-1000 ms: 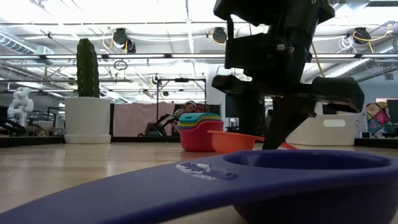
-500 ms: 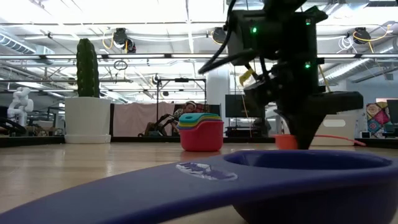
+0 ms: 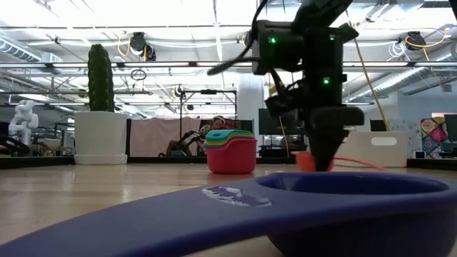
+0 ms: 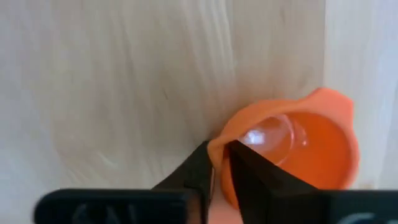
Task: Nest measuring cups in basket
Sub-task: Stack the orange measuring on top of the sky blue measuring cup
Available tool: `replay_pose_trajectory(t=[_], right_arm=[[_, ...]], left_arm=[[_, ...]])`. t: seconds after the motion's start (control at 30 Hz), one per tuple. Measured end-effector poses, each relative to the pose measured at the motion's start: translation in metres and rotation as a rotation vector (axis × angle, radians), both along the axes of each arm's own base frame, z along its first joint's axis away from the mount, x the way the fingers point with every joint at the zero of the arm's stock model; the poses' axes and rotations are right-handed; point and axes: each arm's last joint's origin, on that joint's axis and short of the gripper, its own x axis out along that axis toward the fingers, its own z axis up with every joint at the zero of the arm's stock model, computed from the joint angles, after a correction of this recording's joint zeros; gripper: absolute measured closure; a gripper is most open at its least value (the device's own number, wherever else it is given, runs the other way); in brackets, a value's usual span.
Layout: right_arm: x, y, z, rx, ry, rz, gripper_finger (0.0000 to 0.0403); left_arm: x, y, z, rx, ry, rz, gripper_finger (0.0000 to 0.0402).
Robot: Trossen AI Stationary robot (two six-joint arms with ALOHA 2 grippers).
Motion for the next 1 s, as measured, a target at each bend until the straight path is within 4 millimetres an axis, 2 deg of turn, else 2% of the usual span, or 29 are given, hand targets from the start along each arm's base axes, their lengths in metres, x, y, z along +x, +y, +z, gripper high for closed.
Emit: replay_pose_trajectory(t=[0.2, 0.37, 0.5, 0.67, 0.83, 1.0], right_arm=[[0.001, 0.000, 0.019, 0.024, -0.097, 0.004, 0.0277], [-0.004, -0.001, 0.030, 0.010, -0.106, 0.037, 0.0222], [-0.010, -0.001, 0.039, -0.002, -0.084, 0.119, 0.0195], [-0.017, -0.002, 0.055, -0.029, -0.107, 0.265, 0.0187], [-0.020, -0.007, 0.070, -0.206, -0.132, 0.385, 0.0193], [-0.017, -0.014, 0.074, -0.279, -0.168, 0.347, 0.0199]], left_arm=[[-0.001, -0.002, 0.000, 0.000, -0.002, -0.009, 0.0371], [-0.001, -0.002, 0.000, 0.001, -0.002, -0.010, 0.0371], [-0.001, -0.002, 0.000, 0.001, -0.002, -0.010, 0.0371], [-0.001, -0.002, 0.000, 0.000, -0.003, -0.010, 0.0371], [0.000, -0.001, 0.000, 0.001, -0.002, -0.006, 0.0371], [0.001, 0.001, 0.000, 0.003, -0.001, -0.003, 0.0371]])
